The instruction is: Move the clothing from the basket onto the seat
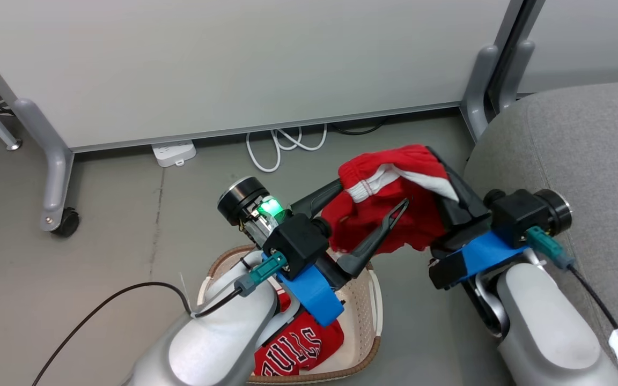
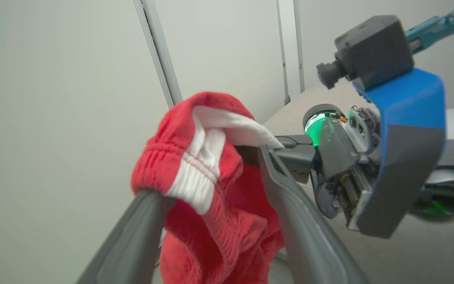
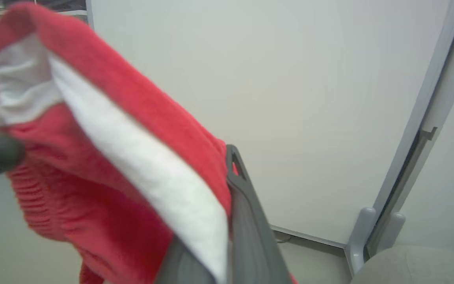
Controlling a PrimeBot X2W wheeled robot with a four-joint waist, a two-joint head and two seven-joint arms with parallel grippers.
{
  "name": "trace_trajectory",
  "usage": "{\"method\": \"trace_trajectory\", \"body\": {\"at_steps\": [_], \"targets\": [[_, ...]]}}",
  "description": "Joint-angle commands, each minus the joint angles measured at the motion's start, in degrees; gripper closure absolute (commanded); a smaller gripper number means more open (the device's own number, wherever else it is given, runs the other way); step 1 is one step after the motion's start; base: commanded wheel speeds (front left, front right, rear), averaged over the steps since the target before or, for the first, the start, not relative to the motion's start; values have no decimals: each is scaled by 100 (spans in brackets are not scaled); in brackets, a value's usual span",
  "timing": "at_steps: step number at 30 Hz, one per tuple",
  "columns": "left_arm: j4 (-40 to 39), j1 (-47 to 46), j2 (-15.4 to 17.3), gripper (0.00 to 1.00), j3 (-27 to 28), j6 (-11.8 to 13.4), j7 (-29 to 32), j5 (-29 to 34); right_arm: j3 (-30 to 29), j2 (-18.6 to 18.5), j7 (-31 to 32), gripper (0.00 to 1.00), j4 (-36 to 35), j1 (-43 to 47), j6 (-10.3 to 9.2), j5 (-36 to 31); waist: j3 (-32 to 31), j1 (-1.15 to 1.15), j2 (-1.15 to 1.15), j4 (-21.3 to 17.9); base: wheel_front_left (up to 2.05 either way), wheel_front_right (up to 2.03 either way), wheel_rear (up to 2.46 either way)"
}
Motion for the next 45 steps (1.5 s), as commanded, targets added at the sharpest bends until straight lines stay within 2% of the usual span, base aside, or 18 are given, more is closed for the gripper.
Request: {"method": "trace_trajectory", "body": {"at_steps": [1,15,27,38,45], "targets": [[-7,98,19,0,7,5,-18,-24,-132,-1,-5,100,-78,56,-4,-51,88,0,0,-102,0,0,0],[-36,14,98,0,-248,5,-18,-7,-1467,117,-5,100,-612,333,-4,-224,577,0,0,-915,0,0,0],[32,-89,183,0,-606,5,-17,-54,-2247,395,-5,100,-922,876,-4,-268,816,0,0,-1615,0,0,0],[44,-140,195,0,-713,5,-18,-69,-2526,519,-5,100,-1029,1169,-4,-256,926,0,0,-1819,0,0,0],[-35,-285,255,0,-674,5,-18,-58,-2526,400,-5,100,-1220,684,-4,-440,1135,0,0,-1791,0,0,0]]}}
